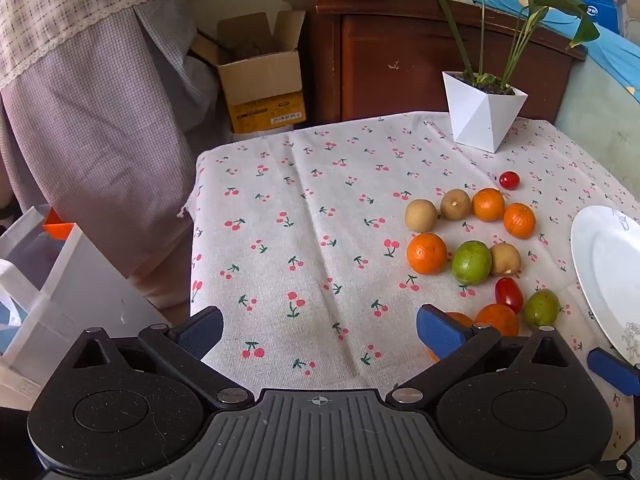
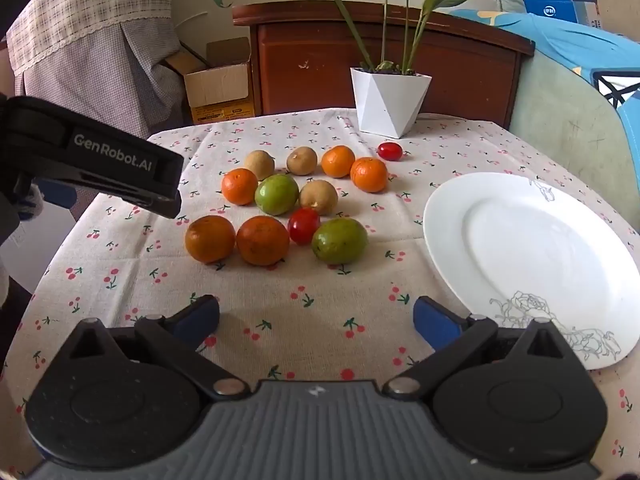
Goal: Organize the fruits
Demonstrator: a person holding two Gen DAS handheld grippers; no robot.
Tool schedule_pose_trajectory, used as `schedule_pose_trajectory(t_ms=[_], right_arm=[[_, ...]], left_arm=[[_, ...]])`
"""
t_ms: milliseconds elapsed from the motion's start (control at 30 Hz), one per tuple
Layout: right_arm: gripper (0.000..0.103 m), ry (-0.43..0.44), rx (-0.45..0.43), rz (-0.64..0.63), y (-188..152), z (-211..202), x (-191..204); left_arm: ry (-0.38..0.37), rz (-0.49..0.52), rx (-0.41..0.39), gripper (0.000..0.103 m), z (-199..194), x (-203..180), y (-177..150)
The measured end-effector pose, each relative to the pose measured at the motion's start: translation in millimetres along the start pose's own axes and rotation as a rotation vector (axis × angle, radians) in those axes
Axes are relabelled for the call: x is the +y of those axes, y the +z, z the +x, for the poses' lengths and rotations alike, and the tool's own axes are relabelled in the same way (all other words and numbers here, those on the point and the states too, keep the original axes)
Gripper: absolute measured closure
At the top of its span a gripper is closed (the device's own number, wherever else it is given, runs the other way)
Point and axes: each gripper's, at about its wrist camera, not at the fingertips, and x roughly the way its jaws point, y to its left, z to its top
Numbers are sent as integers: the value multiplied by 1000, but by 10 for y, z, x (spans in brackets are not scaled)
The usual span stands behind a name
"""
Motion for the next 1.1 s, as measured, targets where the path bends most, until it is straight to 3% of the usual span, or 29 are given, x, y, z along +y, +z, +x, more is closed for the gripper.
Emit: schedule_pose_trajectory(t_ms=[400,567,1100], right_arm=[[1,5,76,10,-40,-98,-5],[1,6,104,85,13,-129,-81],[1,-178,153,366,9,-321,-622]], left_arm=[[3,6,1,0,-161,-103,-91],[-8,8,9,0,-192,-52,-101],[-26,9,32,0,-198,-52,-145]])
